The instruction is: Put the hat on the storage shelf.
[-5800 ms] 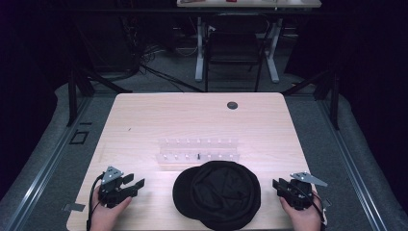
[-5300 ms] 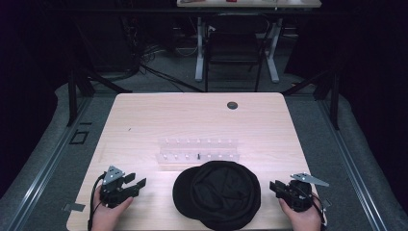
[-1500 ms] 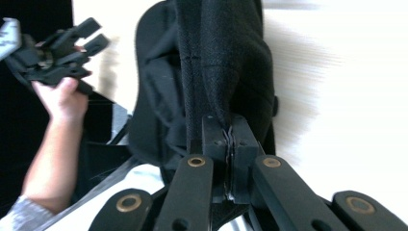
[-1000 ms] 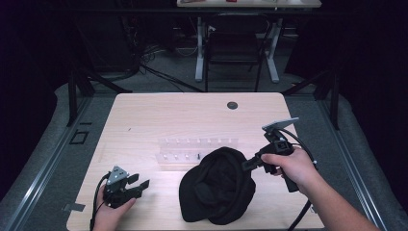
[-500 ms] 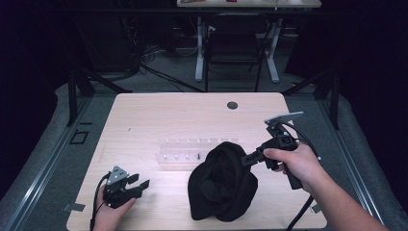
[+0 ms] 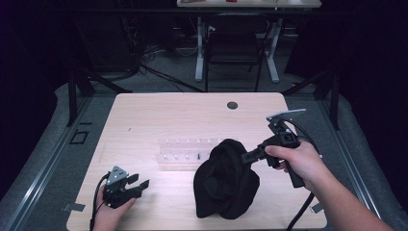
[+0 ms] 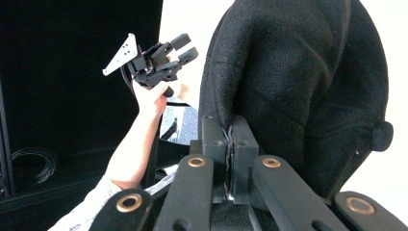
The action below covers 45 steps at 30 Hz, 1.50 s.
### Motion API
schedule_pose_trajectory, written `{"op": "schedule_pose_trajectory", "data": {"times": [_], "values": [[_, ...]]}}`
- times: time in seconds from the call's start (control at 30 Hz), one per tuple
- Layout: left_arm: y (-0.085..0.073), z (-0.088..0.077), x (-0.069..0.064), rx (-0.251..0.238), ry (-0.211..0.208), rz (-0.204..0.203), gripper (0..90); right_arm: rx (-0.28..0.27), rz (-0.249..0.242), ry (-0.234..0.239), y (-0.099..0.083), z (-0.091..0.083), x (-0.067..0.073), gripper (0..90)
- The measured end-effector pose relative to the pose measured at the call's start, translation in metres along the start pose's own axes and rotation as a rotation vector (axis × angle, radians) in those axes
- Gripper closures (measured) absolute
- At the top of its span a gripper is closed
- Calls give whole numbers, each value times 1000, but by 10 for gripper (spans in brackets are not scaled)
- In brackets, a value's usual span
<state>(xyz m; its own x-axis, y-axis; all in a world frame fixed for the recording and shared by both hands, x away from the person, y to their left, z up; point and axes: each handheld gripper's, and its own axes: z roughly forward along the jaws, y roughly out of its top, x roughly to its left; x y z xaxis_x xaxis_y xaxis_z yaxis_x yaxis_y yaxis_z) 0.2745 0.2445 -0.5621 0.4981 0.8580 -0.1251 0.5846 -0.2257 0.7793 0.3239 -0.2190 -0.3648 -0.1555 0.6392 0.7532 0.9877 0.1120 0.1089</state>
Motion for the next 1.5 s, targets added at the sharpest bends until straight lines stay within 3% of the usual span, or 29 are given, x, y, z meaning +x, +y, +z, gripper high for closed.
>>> {"op": "schedule_pose_trajectory", "data": {"times": [0.03,0.17,0.2,0.5,1.07,1.5], "values": [[0,0,0,-1,1,-4,471,-6,14,-1,0,-1,2,885],[0,1,0,-2,-7,-10,473,-10,-12,0,0,-6,5,884],[0,0,1,4,-10,-9,476,-14,3,-2,-1,-7,8,885],[0,-1,1,5,-8,-15,475,-51,-23,-23,-4,-25,19,884],[0,-1,2,11,-8,-20,464,-145,-56,2,1,-57,42,884],[0,-1,2,12,-10,-19,464,-197,-56,17,12,-70,47,884]]}}
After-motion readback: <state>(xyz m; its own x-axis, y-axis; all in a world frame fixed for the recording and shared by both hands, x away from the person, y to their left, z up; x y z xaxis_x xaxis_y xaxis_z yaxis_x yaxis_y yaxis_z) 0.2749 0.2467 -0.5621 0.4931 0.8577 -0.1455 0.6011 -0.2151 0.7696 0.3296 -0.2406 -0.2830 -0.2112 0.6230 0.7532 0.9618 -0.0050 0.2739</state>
